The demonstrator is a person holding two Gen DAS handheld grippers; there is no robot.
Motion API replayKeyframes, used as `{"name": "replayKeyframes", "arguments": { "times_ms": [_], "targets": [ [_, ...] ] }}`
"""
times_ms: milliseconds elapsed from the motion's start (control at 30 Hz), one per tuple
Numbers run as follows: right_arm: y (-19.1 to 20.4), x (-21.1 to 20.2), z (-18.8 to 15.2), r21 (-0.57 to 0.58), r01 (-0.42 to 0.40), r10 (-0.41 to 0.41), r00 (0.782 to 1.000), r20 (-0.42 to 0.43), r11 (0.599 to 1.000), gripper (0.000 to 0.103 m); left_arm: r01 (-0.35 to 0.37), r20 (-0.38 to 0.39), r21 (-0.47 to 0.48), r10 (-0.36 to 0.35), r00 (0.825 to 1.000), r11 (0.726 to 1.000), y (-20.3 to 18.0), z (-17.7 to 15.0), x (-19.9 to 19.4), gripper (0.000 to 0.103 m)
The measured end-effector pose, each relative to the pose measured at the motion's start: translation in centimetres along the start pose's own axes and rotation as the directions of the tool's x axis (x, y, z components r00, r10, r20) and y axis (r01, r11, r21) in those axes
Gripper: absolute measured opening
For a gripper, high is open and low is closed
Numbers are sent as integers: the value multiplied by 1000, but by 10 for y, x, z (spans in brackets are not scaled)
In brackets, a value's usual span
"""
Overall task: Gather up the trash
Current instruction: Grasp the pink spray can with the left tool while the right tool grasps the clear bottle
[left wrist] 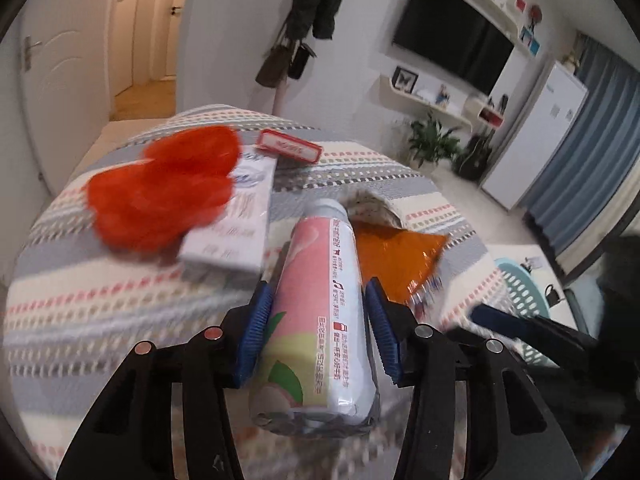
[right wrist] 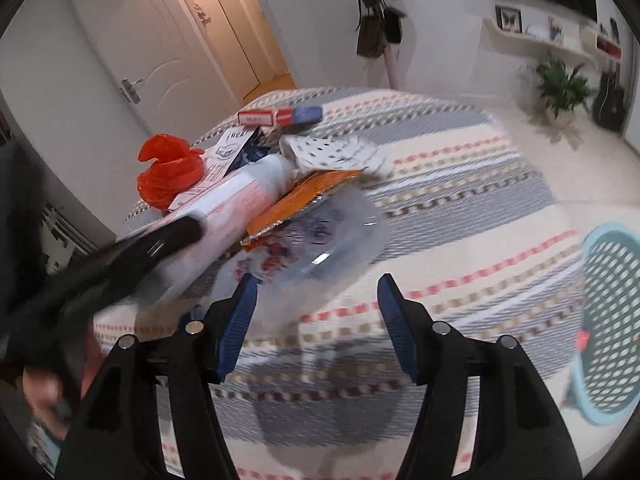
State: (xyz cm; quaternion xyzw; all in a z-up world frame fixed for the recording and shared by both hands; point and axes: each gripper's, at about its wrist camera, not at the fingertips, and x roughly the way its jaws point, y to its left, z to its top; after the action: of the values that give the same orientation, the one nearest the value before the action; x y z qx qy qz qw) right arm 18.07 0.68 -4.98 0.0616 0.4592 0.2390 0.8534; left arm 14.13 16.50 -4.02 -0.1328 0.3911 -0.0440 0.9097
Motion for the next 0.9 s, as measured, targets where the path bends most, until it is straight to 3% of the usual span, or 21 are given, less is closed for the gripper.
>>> {"name": "replayKeyframes", "arguments": {
  "times_ms": [167,300,467,600,767,900],
  "targets": [
    [10,18,5,85,27,-25,999,-31,996,81,-5,35,-38,6,999,999,20,-35,-39,46],
    [26,36,13,101,104,-99,994,-47,989,82,2,41,-45,-1,999,999,26,-54,-55,46],
    [42,54,13,50,175,-172,982,-74,983,81,-7,-14,-29,7,1000,1000,28,-77,-56,46],
    [35,52,4,16,159,-156,983,-95,987,67,1,-49,-9,-1,999,1000,24,-88,-53,46],
    [18,32,-11,-63,117,-124,985,-117,991,63,24,-67,-10,-24,997,1000,18,-86,-50,45],
    [5,11,-31,-147,79,-98,987,-125,986,63,-7,-83,7,8,997,1000,7,-82,-39,59]
  ]
}}
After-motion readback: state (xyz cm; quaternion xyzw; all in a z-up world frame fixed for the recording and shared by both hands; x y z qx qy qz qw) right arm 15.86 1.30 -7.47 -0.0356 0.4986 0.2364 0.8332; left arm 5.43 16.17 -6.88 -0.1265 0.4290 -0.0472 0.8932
